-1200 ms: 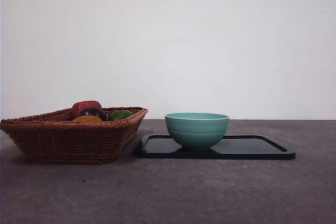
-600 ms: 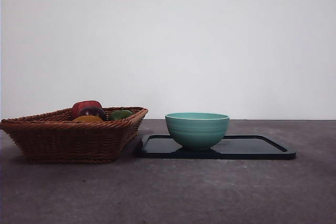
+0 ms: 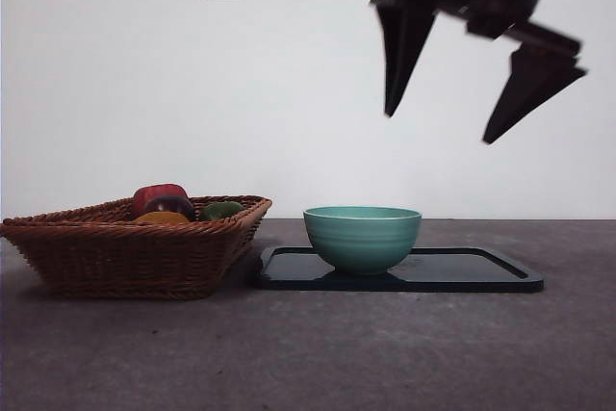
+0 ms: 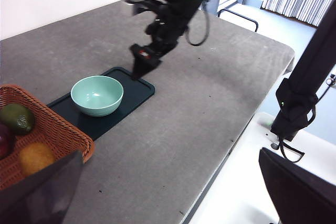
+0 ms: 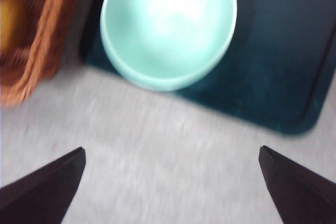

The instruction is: Pick up the wifruite, put it on the bowl, pick up the plate, put it on desk

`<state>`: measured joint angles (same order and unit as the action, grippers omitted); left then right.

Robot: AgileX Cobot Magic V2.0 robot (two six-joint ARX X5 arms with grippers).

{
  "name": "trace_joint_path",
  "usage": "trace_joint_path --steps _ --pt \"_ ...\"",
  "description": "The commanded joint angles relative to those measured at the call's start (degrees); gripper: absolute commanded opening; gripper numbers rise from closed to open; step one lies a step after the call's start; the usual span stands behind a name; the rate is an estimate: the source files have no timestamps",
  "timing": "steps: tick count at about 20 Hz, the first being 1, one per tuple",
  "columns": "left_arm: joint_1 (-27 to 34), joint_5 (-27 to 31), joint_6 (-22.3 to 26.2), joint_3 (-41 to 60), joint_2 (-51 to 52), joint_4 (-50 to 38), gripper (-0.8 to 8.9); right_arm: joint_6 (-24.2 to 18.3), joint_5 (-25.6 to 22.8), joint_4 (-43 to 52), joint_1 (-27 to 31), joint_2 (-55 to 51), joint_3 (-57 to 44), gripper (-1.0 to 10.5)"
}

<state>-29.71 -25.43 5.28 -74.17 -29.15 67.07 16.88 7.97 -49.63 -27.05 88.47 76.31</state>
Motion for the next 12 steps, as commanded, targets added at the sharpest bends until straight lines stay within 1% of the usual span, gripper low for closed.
trace_joint_path --steps 1,3,7,10,12 --pt "-0.3 -0.1 0.7 -0.7 -0.3 -0.8 5.62 0.7 0.2 -1.1 0.9 6.7 6.0 5.5" --pt "-0.4 -0.1 0.7 -0.7 -0.3 -0.8 5.62 0.7 0.2 -2.4 2.3 11.8 10.7 5.5" --pt "-0.3 -0.1 0.7 -0.7 -0.3 -0.9 5.62 0.7 2.7 -3.3 4.7 21.1 19.3 5.5" --pt "-0.4 -0.1 0.7 -0.7 -0.3 -0.9 5.62 0.7 2.7 -3.6 5.7 26.4 23.4 5.5" --pt "-0.4 -0.1 0.7 -0.7 -0.3 -0.9 5.62 0.7 2.8 -3.8 5.9 28.6 24.4 5.5"
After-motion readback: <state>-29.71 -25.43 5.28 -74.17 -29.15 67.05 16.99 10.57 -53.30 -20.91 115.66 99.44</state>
